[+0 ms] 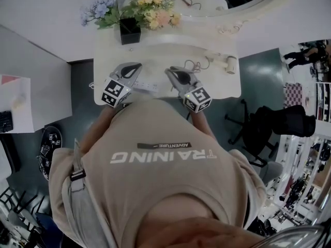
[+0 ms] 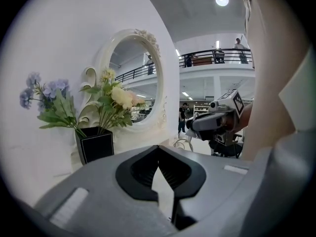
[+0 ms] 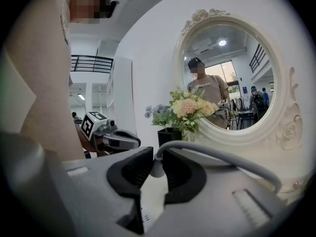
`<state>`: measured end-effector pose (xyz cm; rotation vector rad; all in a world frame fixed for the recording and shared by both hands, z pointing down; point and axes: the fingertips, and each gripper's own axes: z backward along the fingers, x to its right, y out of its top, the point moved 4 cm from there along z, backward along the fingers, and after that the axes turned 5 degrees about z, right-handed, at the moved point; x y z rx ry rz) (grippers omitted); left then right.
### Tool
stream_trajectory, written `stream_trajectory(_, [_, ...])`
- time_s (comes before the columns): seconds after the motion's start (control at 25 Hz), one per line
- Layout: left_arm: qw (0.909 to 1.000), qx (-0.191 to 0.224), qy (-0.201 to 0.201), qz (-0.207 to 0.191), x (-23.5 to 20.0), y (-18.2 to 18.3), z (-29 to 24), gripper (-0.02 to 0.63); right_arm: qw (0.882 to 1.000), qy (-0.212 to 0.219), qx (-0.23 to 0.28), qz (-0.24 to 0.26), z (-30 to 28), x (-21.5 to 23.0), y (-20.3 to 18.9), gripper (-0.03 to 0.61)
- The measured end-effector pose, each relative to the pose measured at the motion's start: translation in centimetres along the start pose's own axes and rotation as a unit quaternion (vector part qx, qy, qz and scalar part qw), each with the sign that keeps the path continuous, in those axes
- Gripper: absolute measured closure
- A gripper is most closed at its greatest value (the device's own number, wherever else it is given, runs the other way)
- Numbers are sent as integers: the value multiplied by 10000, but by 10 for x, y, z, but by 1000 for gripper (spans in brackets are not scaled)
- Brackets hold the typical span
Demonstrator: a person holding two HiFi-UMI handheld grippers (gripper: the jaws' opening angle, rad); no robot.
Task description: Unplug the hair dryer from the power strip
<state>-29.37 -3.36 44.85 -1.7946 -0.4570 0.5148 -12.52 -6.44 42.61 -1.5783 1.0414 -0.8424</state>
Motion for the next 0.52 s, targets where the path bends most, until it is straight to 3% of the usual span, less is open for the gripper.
stream_trajectory(0.52, [9998, -124, -132, 10, -8, -5, -9, 607, 9998, -159, -74, -105, -4, 12, -11, 512])
